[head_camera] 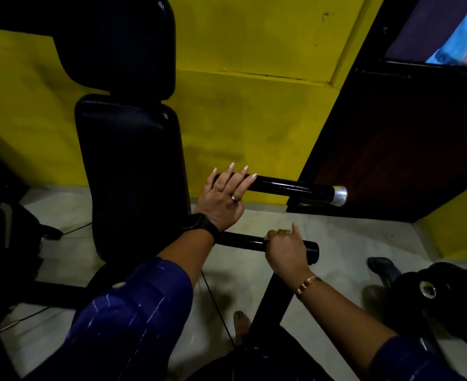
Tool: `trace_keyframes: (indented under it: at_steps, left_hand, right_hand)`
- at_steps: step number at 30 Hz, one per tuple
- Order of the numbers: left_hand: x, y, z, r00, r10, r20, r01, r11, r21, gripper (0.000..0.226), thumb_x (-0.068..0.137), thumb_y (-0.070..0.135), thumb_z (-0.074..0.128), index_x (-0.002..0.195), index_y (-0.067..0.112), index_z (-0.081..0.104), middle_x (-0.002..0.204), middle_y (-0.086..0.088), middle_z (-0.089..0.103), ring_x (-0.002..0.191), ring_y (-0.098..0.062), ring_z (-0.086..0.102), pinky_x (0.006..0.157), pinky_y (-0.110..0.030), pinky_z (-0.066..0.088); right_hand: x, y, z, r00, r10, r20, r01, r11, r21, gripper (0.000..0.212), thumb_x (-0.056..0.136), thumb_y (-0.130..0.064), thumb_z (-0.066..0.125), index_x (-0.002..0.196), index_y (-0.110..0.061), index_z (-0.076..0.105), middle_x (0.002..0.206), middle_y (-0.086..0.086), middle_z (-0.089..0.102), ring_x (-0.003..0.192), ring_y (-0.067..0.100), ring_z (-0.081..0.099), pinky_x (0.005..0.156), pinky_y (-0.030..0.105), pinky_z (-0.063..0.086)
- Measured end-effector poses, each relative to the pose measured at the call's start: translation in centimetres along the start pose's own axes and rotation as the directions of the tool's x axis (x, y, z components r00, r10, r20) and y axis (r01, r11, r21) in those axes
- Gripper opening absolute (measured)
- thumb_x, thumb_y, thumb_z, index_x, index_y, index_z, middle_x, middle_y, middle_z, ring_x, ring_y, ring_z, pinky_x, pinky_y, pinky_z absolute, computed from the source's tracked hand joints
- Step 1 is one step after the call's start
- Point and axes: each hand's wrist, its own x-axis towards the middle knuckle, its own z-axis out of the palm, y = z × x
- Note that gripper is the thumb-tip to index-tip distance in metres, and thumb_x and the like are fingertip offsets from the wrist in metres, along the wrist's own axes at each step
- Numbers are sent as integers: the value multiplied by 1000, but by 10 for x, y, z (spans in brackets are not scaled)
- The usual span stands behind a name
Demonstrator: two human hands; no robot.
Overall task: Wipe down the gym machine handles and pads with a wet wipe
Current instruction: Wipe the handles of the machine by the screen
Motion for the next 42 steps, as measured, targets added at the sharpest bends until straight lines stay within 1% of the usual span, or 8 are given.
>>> trace_keyframes:
  at_steps: [10, 15, 17, 23, 30, 34, 39, 42]
  left_hand:
    - [1, 1, -3, 1000, -19, -15, 19, 1000, -20, 70, 76, 23, 56, 143, 26, 39, 147, 3, 37, 137, -23, 36, 111, -46, 27]
    - [7, 9, -13, 993, -118, 7, 118, 982, -147, 51, 83, 34, 51, 133, 24, 51, 132, -2, 59, 129, -27, 46, 112, -48, 24]
    - [17, 18, -20, 974, -221, 53, 227, 954, -197, 45, 85, 38, 47, 123, 19, 61, 120, -5, 66, 121, -31, 54, 114, -50, 17]
    - [49, 58, -27, 990, -33, 136, 63, 972, -227, 49, 90, 40, 42, 131, 20, 60, 142, -5, 53, 140, -27, 29, 117, -47, 9]
    - [97, 95, -19, 944, 176, 280, -137, 979, -153, 56, 96, 37, 31, 148, 21, 40, 155, -2, 36, 145, -24, 29, 117, -46, 14]
    - [108, 104, -10, 895, 262, 362, -226, 964, -138, 58, 98, 42, 23, 150, 19, 37, 156, -3, 35, 145, -24, 30, 118, -47, 19]
    - [102, 102, -2, 883, 337, 327, -309, 941, -136, 57, 98, 39, 27, 146, 14, 43, 146, -10, 49, 139, -29, 42, 116, -45, 19]
    - [104, 102, 1, 892, 333, 306, -312, 943, -119, 57, 98, 38, 27, 145, 11, 45, 145, -13, 50, 136, -31, 45, 116, -46, 18]
  right_hand:
    - [-14, 1, -5, 983, 97, -153, -22, 902, 430, 39, 81, -19, 40, 99, -12, 73, 93, 4, 74, 86, 23, 68, 102, 35, 43]
    - [3, 8, -69, 855, 477, 204, -232, 0, 973, 25, 92, -2, 47, 78, -9, 66, 83, 11, 73, 75, 30, 69, 62, 31, 52]
    - [-1, 17, -97, 850, 494, 180, -126, -142, 982, 25, 97, -4, 41, 85, -8, 63, 88, 10, 73, 74, 25, 71, 57, 29, 52]
    - [-4, 48, -114, 612, 642, -461, 205, 434, 877, 37, 98, -13, 40, 133, -19, 49, 128, -3, 56, 113, 18, 57, 89, 28, 48]
    - [1, 56, -59, 798, 436, -415, 7, 682, 731, 50, 101, -9, 36, 150, -16, 25, 158, 5, 20, 147, 18, 15, 115, 19, 13]
    - [17, 78, -88, 842, 443, -307, -64, 647, 759, 37, 102, -23, 42, 132, -7, 56, 134, 12, 56, 125, 24, 50, 100, 31, 39]
    - [21, 94, -77, 770, 638, 17, -204, 220, 954, 51, 98, -46, 37, 109, -8, 68, 104, 19, 68, 96, 32, 64, 86, 52, 52]
    - [0, 66, -61, 724, 675, -145, -104, 314, 944, 40, 103, -29, 38, 129, -7, 58, 121, 6, 63, 109, 14, 57, 98, 23, 45]
